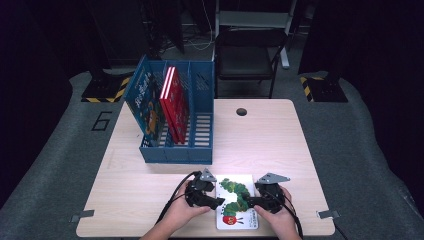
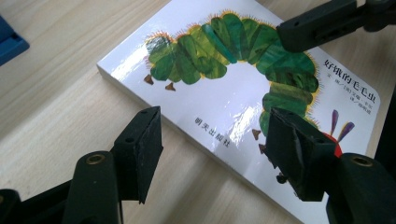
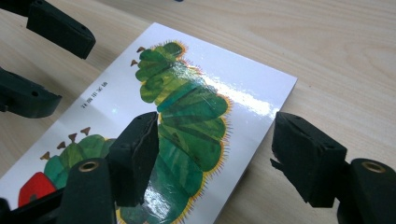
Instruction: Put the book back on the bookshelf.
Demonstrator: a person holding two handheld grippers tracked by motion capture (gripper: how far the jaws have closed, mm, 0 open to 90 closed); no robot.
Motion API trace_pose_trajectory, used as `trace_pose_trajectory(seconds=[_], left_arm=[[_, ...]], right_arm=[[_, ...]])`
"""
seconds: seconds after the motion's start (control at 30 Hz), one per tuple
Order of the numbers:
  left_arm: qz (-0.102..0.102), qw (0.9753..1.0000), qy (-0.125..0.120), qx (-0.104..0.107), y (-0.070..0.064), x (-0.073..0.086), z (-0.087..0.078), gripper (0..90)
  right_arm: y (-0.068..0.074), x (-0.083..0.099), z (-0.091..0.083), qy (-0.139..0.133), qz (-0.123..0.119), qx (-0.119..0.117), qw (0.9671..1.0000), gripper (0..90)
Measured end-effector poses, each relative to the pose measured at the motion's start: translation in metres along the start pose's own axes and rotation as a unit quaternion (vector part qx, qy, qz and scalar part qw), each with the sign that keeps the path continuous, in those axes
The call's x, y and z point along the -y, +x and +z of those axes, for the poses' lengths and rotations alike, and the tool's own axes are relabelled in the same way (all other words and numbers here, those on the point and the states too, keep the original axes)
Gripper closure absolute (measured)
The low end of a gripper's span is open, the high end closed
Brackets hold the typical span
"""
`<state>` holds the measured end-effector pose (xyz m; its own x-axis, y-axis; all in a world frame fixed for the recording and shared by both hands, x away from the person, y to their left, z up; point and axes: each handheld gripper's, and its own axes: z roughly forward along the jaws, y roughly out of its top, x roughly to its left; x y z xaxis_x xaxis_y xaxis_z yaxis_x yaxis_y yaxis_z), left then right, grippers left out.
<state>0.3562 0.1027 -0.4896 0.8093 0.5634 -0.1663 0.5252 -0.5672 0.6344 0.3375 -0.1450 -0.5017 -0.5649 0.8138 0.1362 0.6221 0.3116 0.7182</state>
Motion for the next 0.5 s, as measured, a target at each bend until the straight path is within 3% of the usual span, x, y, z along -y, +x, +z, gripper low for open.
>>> trace_pose_trajectory(seconds=[0.07,0.13,0.17,0.2,0.23,0.27,0.37,0.5], left_arm=[[0.000,1.0000,0.000,0.002,-0.002,-0.001,0.003,36.5],[0.021,0.9998,0.004,0.001,-0.004,-0.001,0.009,36.3],[0.021,0.9998,0.004,0.001,-0.004,-0.001,0.009,35.7],[0.040,0.9991,0.014,-0.005,-0.008,0.000,0.016,34.3],[0.040,0.9991,0.014,-0.005,-0.008,0.000,0.016,33.4],[0.060,0.9980,0.017,-0.013,-0.010,-0.001,0.017,33.3],[0.063,0.9978,0.016,-0.010,-0.009,0.001,0.018,31.4],[0.044,0.9990,0.007,-0.006,-0.006,0.006,0.020,27.7]], right_arm=[[0.000,0.002,0.002,0.005,0.002,-0.001,1.0000,30.9],[-0.001,0.003,0.004,0.010,-0.005,0.000,0.9999,30.6],[-0.001,0.003,0.004,0.010,-0.005,0.000,0.9999,30.6],[-0.001,0.004,0.006,0.012,0.003,-0.002,0.9999,30.1],[-0.001,0.004,0.006,0.012,0.003,-0.002,0.9999,30.1],[-0.001,0.005,0.009,0.017,-0.006,0.000,0.9998,29.8],[0.001,0.006,0.010,0.016,-0.008,-0.001,0.9998,28.6],[0.000,0.007,0.010,0.015,-0.005,-0.002,0.9999,27.1]])
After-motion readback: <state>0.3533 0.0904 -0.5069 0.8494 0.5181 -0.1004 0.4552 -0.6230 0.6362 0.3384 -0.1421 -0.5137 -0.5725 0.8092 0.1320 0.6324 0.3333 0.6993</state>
